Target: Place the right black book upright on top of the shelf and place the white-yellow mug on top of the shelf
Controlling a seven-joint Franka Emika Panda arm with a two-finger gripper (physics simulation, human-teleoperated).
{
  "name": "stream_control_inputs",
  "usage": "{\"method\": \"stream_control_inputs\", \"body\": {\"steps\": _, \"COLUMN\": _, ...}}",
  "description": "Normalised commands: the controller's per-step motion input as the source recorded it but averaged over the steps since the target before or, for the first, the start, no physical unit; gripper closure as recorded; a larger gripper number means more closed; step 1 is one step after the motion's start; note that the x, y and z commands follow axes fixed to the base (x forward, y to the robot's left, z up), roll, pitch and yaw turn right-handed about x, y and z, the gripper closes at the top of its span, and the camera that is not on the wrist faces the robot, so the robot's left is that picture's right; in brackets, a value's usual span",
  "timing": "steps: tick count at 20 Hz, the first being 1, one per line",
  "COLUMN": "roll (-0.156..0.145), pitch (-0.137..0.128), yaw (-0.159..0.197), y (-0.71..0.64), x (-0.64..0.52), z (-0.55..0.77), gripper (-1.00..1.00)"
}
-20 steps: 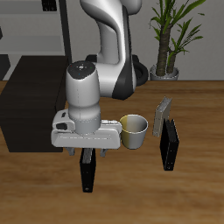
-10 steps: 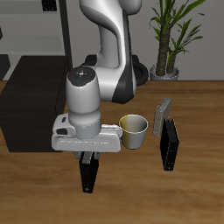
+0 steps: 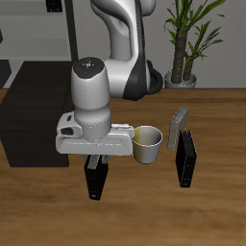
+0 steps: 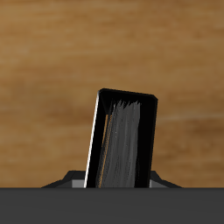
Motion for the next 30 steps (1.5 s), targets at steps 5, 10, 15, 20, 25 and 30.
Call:
{"method": "stream_control_inputs", "body": {"steps": 5, "roll": 0.012, "pitch": -0.007, "yaw": -0.012, "y": 0.04, "x": -0.28, "z": 0.48, "gripper": 1.00}}
{"method": "stream_control_inputs", "body": {"steps": 10, "roll": 0.001, "pitch": -0.064, "yaw": -0.030, "y": -0.02, "x": -0.55, "z": 0.69, "gripper": 1.00}}
{"method": "stream_control_inputs", "body": {"steps": 15, "roll": 0.004, "pitch": -0.033, "yaw": -0.048, "y": -0.09, "x": -0.52, "z": 0.42, "gripper": 1.00}}
{"method": "stream_control_inputs", "body": {"steps": 20, "roll": 0.026, "pitch": -0.102, "yaw": 0.024, "y": -0.13, "x": -0.75, "z": 0.45, "gripper": 1.00}}
{"method": "stream_control_inputs", "body": {"steps": 25, "roll": 0.038, "pitch": -0.040, "yaw": 0.003, "y": -0.09, "x": -0.54, "z": 0.30, "gripper": 1.00}}
{"method": "stream_control_inputs", "body": {"steps": 30, "roll": 0.012, "pitch": -0.094, "yaw": -0.007, "y": -0.33, "x": -0.57, "z": 0.38, "gripper": 1.00}}
